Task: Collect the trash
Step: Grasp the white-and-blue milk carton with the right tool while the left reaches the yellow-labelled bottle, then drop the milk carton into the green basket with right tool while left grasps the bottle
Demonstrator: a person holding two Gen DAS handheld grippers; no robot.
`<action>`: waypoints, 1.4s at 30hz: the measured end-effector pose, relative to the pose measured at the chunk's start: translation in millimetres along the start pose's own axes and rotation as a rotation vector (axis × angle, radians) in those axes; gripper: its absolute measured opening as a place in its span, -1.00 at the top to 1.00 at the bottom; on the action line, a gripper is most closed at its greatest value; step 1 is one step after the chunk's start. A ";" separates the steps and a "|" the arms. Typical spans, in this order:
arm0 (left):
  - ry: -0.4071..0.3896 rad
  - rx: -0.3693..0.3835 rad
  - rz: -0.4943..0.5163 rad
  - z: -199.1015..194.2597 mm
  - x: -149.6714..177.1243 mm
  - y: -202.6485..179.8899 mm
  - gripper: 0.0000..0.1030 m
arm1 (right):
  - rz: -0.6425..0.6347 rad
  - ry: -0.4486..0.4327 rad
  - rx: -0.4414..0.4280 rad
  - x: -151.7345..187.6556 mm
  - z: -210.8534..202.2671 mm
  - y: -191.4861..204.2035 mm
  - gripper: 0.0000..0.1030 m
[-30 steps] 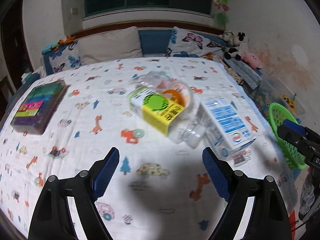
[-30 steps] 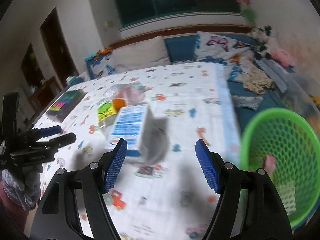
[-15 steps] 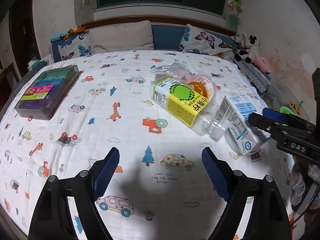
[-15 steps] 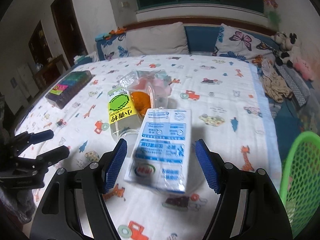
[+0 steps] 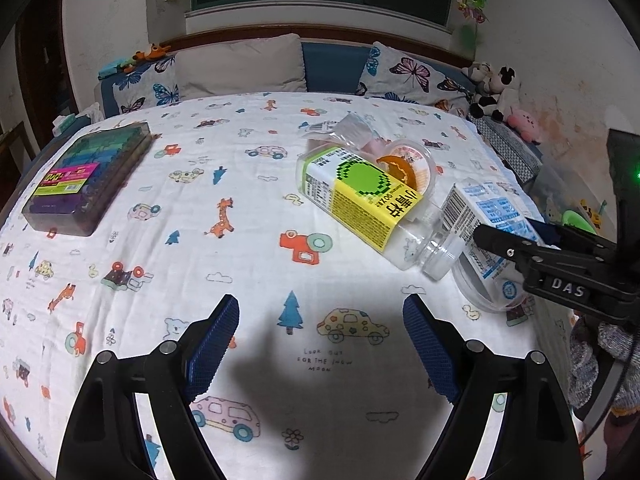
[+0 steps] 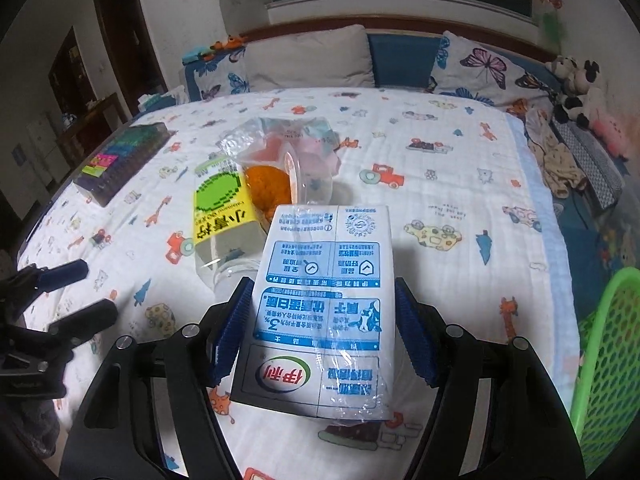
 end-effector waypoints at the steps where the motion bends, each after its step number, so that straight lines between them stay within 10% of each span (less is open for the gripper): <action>1: 0.001 0.002 0.004 0.5 0.0 -2.4 -0.57 | 0.003 -0.011 -0.001 -1.3 -4.4 -0.9 -0.32; 17: 0.030 0.092 0.066 13.8 1.2 -60.9 -0.47 | 0.110 -0.145 0.024 -2.3 -83.8 -48.3 -0.32; 42: 0.169 -0.038 -0.419 79.3 -17.7 -73.5 -0.22 | 0.206 -0.193 0.110 40.7 -126.8 -114.5 -0.32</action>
Point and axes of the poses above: each gripper's, at about its wrist camera, not at the fingertips, and z roughly the way its jaws point, y to its left, x to its underside, the point moved 9 cm from there along z, roughly the way its jaws point, and after that the axes turned 2 degrees about -y, right-handed, at the moved point
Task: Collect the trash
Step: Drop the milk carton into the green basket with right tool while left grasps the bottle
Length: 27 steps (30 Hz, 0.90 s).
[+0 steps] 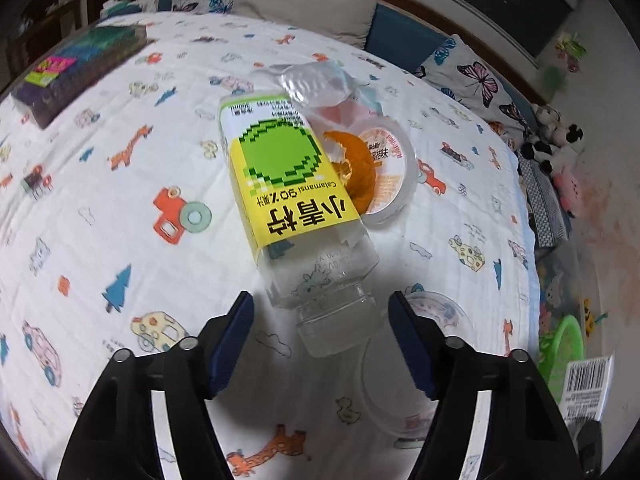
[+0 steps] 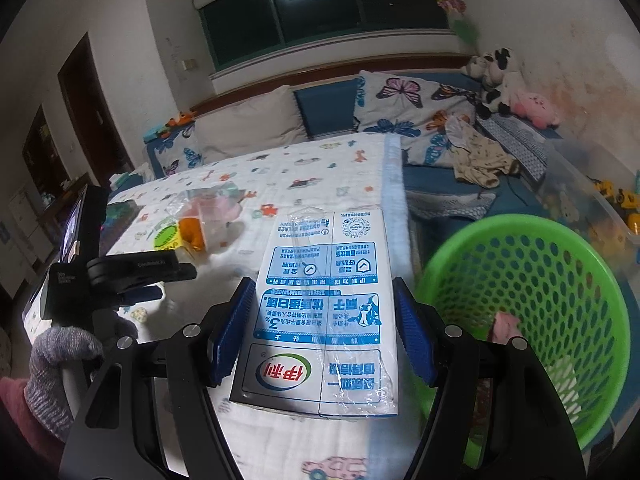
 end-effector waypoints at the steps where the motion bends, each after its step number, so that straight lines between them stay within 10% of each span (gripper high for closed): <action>1: 0.005 0.005 -0.005 1.5 0.4 0.6 -0.12 | 0.007 0.000 0.007 1.5 -1.1 -4.5 -0.32; 27: -0.116 0.081 0.251 -99.0 -31.8 56.4 0.24 | 0.146 0.028 0.231 36.3 -22.2 -116.9 -0.32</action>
Point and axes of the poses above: each gripper's, at about its wrist camera, not at the fingertips, and z roughly the way its jaws point, y to its left, x to its underside, the point moved 9 cm from there along z, roughly the way its jaws point, and after that the axes turned 2 degrees about -y, right-handed, at the moved point
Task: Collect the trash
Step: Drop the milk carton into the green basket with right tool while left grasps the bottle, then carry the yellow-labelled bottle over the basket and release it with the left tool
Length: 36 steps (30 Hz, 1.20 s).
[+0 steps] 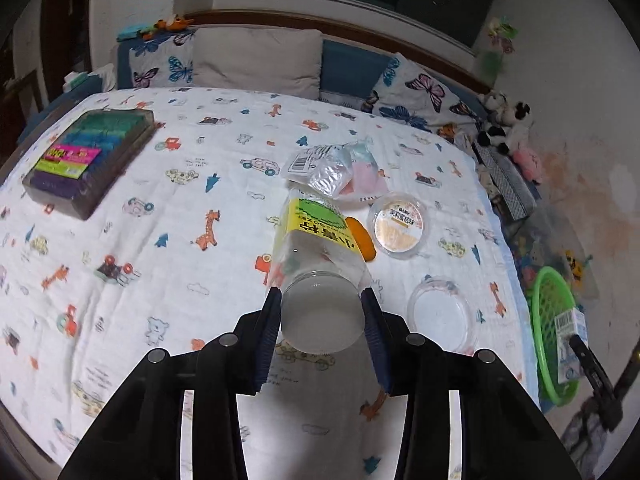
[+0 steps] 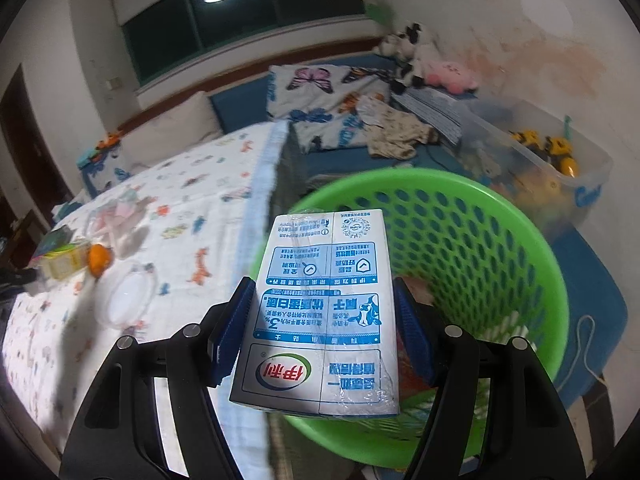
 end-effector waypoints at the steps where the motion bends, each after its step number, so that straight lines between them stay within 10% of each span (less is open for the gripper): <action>1: -0.003 0.002 0.007 -1.6 -2.1 1.1 0.24 | 0.006 0.004 0.014 2.1 1.8 -5.4 -0.32; 17: -0.075 0.065 0.157 -44.2 -29.9 -39.6 0.24 | 0.045 0.027 0.058 13.6 7.3 -31.4 -0.36; 36: -0.046 0.302 0.329 -60.3 -36.8 -181.9 0.24 | 0.070 -0.022 0.057 12.4 -24.9 -47.0 -0.36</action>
Point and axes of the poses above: each gripper's, at about its wrist camera, not at the fingertips, and z roughly the way its jaws point, y to its left, x to its underside, the point moved 9 cm from there along z, roughly the way its jaws point, and after that the axes turned 2 degrees about -y, right-handed, at the moved point
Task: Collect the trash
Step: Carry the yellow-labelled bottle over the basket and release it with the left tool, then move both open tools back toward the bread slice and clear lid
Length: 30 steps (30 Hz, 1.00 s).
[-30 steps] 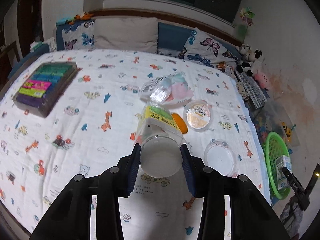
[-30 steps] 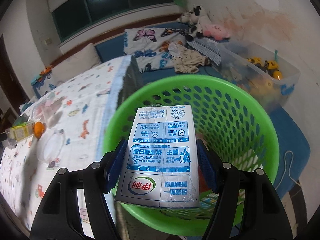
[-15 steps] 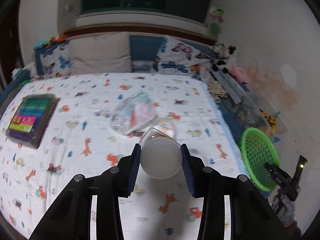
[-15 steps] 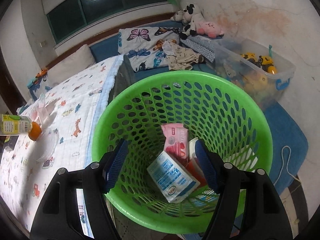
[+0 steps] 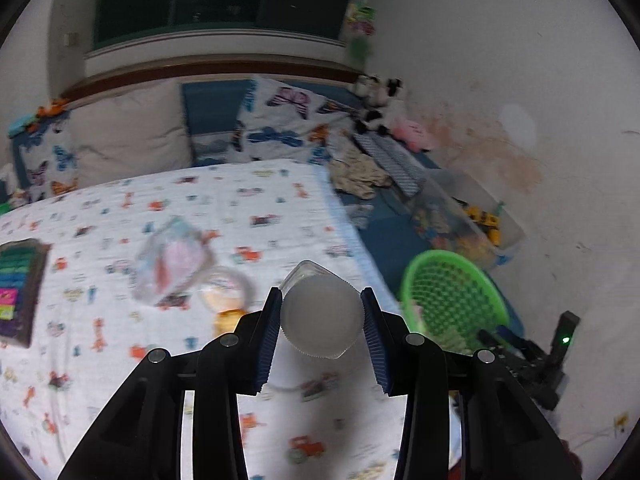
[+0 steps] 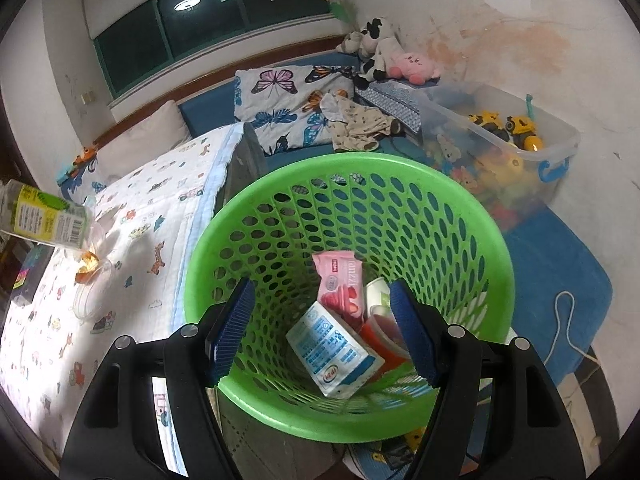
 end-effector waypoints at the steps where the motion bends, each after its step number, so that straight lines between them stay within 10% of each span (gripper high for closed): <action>1: 0.005 0.018 0.013 4.7 -1.3 -10.2 0.24 | 0.004 -0.003 0.000 0.1 -1.8 -1.5 -0.36; 14: 0.108 0.243 0.121 74.0 13.5 -138.9 0.24 | 0.066 -0.017 0.046 15.3 -31.2 -37.0 -0.36; 23: 0.221 0.229 0.154 126.1 47.1 -169.7 0.24 | 0.098 -0.023 0.047 26.8 -42.5 -49.2 -0.36; 30: 0.186 0.230 0.189 116.0 51.7 -173.1 -0.23 | 0.103 -0.028 0.036 27.4 -46.0 -47.8 -0.36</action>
Point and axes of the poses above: each gripper's, at about its wrist camera, not at the fingertips, and z roughly the way its jaws point, y to its left, x to its underside, the point moved 9 cm from there along z, roughly the way its jaws point, and after that the axes turned 2 degrees about -y, right-handed, at the moved point
